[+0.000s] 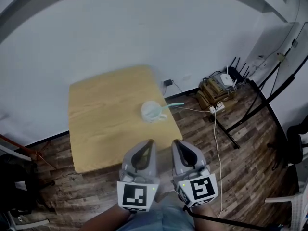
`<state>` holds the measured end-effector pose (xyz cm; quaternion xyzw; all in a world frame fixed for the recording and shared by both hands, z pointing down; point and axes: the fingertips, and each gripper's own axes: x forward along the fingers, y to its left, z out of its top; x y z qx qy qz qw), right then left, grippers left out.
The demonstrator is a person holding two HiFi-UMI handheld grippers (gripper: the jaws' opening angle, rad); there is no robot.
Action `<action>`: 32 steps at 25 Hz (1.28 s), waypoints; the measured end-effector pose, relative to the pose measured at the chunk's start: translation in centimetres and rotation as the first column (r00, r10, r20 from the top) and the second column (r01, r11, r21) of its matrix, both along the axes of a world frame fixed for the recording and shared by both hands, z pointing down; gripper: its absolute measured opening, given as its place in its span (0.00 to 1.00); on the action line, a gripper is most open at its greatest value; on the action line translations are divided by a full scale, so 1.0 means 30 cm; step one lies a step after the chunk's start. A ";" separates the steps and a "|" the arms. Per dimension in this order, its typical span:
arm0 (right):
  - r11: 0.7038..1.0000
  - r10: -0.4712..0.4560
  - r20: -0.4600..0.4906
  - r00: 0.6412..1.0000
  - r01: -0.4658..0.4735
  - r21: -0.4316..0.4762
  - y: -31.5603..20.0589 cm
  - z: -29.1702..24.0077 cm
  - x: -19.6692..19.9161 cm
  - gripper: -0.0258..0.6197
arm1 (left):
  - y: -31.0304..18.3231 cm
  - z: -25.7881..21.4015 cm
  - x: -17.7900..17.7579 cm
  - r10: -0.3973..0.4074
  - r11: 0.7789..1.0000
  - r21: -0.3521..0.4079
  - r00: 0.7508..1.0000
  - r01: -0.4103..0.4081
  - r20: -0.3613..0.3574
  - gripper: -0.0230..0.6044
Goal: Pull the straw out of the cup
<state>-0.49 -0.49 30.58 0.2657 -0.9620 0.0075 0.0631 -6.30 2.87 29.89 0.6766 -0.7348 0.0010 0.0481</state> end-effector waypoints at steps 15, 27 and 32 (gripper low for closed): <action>0.998 -0.029 -0.007 1.000 0.028 -0.054 -0.208 0.057 -0.016 0.05 | -0.200 0.110 -0.024 -0.029 0.995 -0.099 1.000 0.027 -0.010 0.07; 0.974 -0.223 0.030 0.974 0.224 -0.030 -0.534 0.003 -0.167 0.05 | -0.481 0.093 -0.135 -0.199 0.972 -0.119 0.979 0.202 0.036 0.07; 0.933 -0.360 0.043 0.932 0.360 -0.002 -0.596 -0.036 -0.235 0.05 | -0.559 0.043 -0.174 -0.285 0.954 -0.079 0.957 0.289 0.055 0.07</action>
